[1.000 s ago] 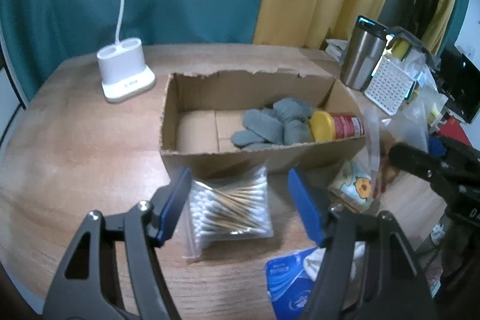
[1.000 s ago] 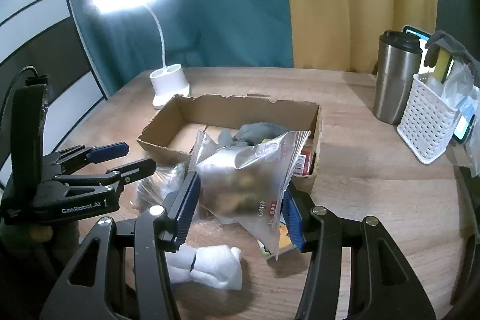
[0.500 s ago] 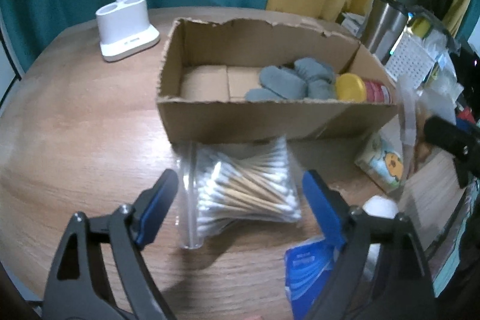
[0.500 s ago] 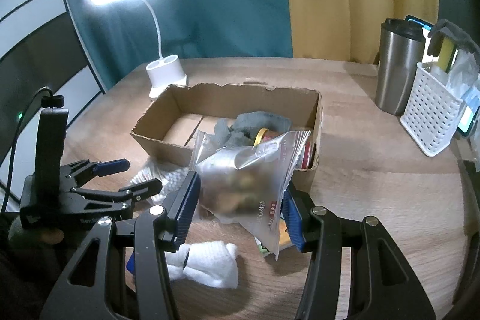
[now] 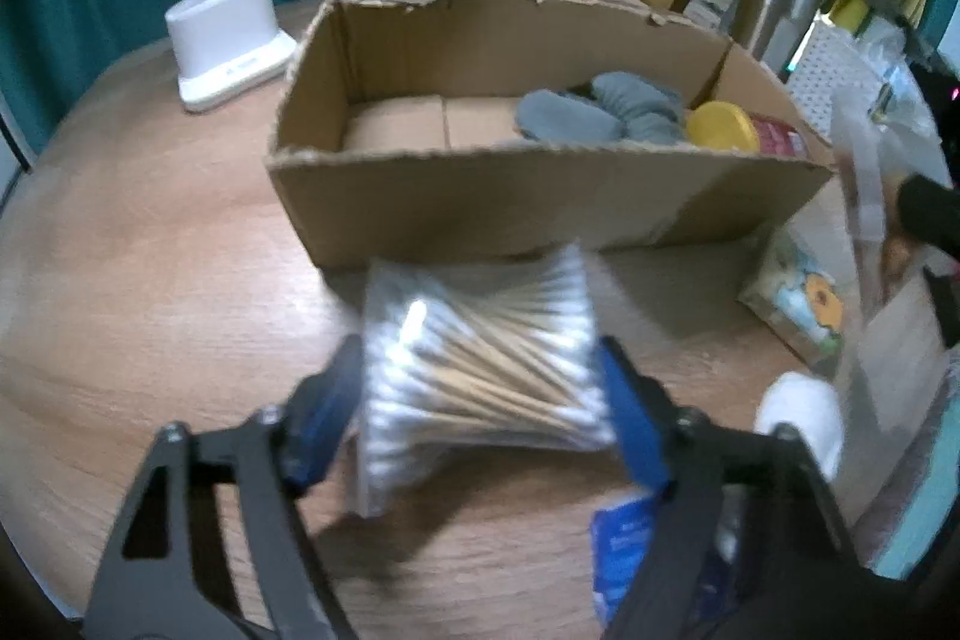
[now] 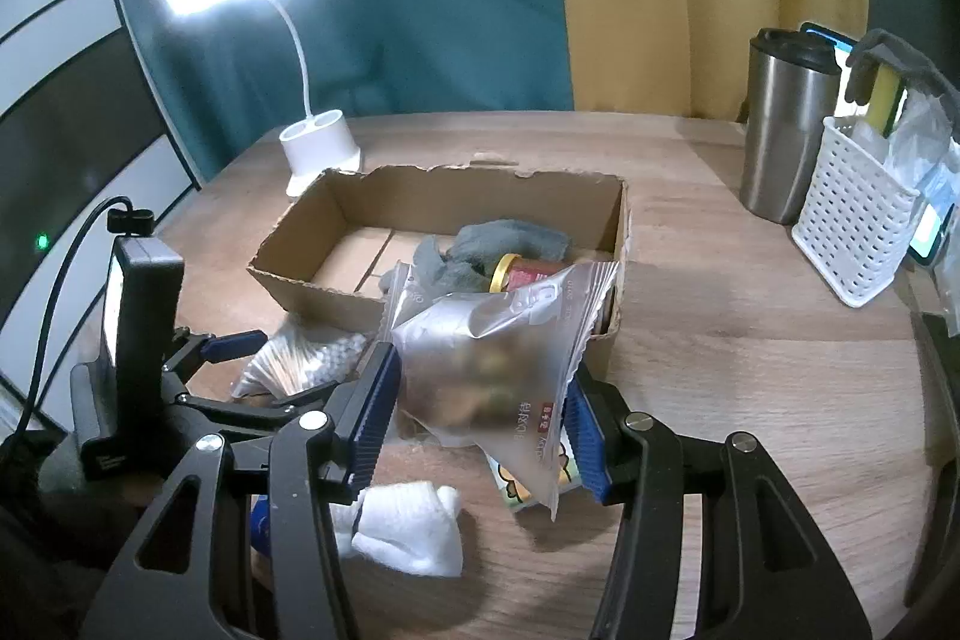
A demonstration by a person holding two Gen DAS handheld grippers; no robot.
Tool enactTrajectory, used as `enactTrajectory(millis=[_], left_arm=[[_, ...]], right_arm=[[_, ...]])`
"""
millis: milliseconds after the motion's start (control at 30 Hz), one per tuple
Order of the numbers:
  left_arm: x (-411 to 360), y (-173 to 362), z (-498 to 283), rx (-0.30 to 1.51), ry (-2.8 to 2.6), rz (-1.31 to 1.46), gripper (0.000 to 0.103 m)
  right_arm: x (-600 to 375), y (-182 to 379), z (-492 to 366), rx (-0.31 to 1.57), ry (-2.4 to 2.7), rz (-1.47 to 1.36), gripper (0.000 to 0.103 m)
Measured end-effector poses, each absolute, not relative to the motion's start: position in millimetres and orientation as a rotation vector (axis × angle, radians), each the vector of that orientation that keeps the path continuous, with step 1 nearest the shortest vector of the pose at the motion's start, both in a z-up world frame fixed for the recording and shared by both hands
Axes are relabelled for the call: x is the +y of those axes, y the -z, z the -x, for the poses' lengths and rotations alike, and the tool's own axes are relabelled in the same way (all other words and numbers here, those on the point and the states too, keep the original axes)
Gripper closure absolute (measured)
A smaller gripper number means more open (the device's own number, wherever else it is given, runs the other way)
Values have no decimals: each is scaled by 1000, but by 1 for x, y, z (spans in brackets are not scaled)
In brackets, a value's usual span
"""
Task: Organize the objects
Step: 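Lift the cotton swab bag with the left tool while the right carries the snack bag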
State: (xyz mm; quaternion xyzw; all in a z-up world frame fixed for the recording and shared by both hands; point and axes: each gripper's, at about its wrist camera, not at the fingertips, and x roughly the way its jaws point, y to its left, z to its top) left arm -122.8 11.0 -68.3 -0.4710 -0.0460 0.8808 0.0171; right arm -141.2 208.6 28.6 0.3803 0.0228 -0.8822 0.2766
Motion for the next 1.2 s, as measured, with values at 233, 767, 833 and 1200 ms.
enactTrajectory(millis=[233,767,833,1200], left_arm=[[4,50,113,-162,-2759,1403,30],[1,-1,103,-196,-2812,1245,30],[2,-3,106,-195,-2810,1242,30],[6,-15,122,-195,-2812,1205,30]], right_arm=[[208,-34,139,77,2379,-1006,48],[209,-46,140,86,2401,-966,48],[211,-47,142,83,2404,-964,48],[212,-50,155,73,2415,-957,48]])
